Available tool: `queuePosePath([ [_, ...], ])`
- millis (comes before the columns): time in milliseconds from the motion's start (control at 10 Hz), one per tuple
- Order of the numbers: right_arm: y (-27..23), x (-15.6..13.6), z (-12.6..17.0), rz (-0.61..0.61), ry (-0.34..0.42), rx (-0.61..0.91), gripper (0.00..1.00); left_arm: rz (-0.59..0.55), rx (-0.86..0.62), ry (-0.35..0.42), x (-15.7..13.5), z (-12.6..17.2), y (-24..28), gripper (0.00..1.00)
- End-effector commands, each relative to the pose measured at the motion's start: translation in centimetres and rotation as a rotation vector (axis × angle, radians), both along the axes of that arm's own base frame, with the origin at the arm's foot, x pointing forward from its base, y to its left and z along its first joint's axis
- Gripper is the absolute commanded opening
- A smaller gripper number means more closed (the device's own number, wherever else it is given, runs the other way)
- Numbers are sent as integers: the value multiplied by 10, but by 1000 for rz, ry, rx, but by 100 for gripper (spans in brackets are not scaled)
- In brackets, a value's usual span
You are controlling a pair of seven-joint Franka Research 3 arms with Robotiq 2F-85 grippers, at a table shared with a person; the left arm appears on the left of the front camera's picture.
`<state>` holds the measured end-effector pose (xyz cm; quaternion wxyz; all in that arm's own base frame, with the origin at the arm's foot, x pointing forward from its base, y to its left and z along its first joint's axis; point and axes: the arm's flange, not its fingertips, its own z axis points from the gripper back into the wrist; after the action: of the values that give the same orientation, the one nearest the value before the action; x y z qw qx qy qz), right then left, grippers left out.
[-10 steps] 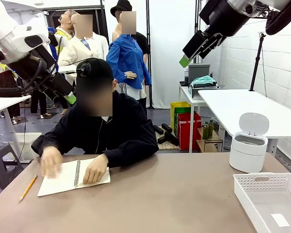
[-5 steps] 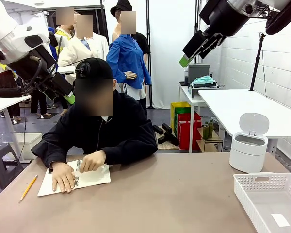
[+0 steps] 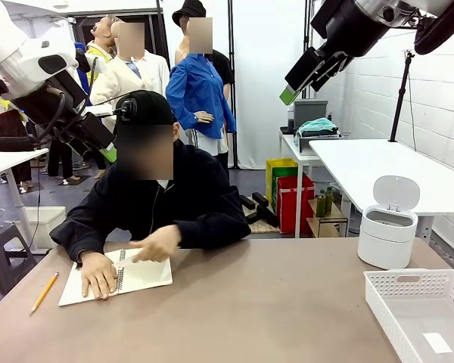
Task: Sort the paper based on its condition.
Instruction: If a person hands you a paper, place it in the Organizing basket , and if it's crumpled, put it in the Trash can.
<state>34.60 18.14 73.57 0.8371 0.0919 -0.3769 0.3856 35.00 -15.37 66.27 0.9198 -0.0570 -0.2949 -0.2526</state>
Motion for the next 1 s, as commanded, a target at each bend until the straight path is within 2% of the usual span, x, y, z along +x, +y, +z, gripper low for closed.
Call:
queuePosePath([
  [0,0,0,0,1,0,0,100,2,9,-4,0,0,1,100],
  [900,0,0,0,1,0,0,100,2,9,-4,0,0,1,100],
])
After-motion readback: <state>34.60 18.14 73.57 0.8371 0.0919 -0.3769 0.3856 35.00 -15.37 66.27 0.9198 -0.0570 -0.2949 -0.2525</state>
